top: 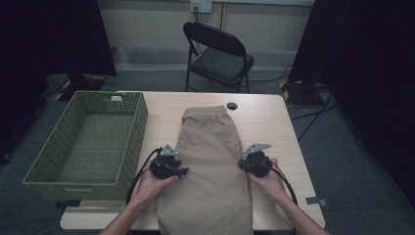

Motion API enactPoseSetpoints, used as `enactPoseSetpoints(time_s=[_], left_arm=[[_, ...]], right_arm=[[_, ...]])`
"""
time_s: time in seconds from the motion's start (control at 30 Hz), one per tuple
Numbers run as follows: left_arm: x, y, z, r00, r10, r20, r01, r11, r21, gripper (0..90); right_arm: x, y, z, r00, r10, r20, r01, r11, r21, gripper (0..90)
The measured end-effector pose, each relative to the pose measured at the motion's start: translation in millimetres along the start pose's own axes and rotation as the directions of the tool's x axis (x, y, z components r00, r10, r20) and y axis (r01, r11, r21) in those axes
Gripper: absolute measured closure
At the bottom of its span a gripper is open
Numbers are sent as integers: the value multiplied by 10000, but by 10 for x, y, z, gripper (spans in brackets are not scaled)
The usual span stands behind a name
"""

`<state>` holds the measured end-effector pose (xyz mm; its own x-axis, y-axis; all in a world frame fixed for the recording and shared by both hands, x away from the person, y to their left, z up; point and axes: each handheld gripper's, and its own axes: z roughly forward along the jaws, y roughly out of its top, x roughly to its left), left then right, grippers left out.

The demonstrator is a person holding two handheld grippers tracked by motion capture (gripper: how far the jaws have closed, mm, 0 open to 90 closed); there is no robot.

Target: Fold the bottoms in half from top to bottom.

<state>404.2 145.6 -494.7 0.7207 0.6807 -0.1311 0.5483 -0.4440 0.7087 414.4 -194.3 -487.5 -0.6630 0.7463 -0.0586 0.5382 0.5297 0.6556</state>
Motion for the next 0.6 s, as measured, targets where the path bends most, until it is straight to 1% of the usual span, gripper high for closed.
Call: enactPoseSetpoints(time_s=[0.03, 0.07, 0.1, 0.17, 0.2, 0.23, 0.27, 0.37, 0.4, 0.43, 0.47, 0.5, 0.53, 0.6], left_arm=[[-15, 2, 5, 10000, 49, -58, -49, 10000, 1, 510], [-31, 5, 12, 9996, 223, -143, -223, 9998, 19, 509], [-43, 13, 21, 9989, 428, -188, -428, 9991, 45, 500], [-39, 59, 43, 9993, 366, 77, -367, 9992, 156, 489], [-25, 80, 52, 9995, 310, 80, -311, 9995, 83, 492], [-11, 100, 55, 9996, 296, -29, -296, 9996, -2, 503], [0, 115, 58, 9997, 245, -80, -246, 9996, -130, 515], [46, 146, 47, 9996, 209, -180, -212, 9996, -167, 537], [61, 143, 44, 9997, 95, -224, -98, 9998, -149, 538], [81, 130, 50, 9997, 43, -239, -43, 10000, -17, 545], [95, 109, 65, 9994, 72, -329, -68, 9999, 119, 546], [110, 88, 64, 9993, 125, -349, -125, 9999, 4, 548], [108, 82, 66, 9996, -26, -285, 24, 10000, -64, 549], [98, 84, 62, 9993, 50, -380, -49, 10000, 3, 547]], right_arm=[[-10, -4, -5, 9999, -84, -59, 83, 10000, -41, 769], [-27, 0, -12, 9998, -132, -112, 131, 9998, -122, 744], [-45, 10, -29, 9999, -62, -135, 59, 9996, -280, 724], [-78, 51, -71, 9996, 131, -241, -149, 9970, -760, 688], [-83, 80, -91, 9996, 178, -235, -200, 9949, -987, 661], [-87, 108, -104, 9991, 252, -352, -294, 9919, -1239, 641], [-81, 139, -107, 9982, 279, -538, -351, 9898, -1381, 627], [-27, 218, -45, 9966, 180, -805, -306, 9868, -1588, 585], [-10, 234, 0, 9967, 158, -799, -276, 9886, -1482, 570], [6, 242, 53, 9976, 73, -688, -168, 9902, -1387, 558], [12, 243, 109, 9974, 37, -715, -125, 9924, -1224, 558], [14, 238, 164, 9974, 35, -718, -110, 9945, -1039, 554], [14, 227, 209, 9979, -21, -650, -35, 9963, -857, 548], [7, 205, 259, 9976, -11, -695, -34, 9979, -642, 539]])
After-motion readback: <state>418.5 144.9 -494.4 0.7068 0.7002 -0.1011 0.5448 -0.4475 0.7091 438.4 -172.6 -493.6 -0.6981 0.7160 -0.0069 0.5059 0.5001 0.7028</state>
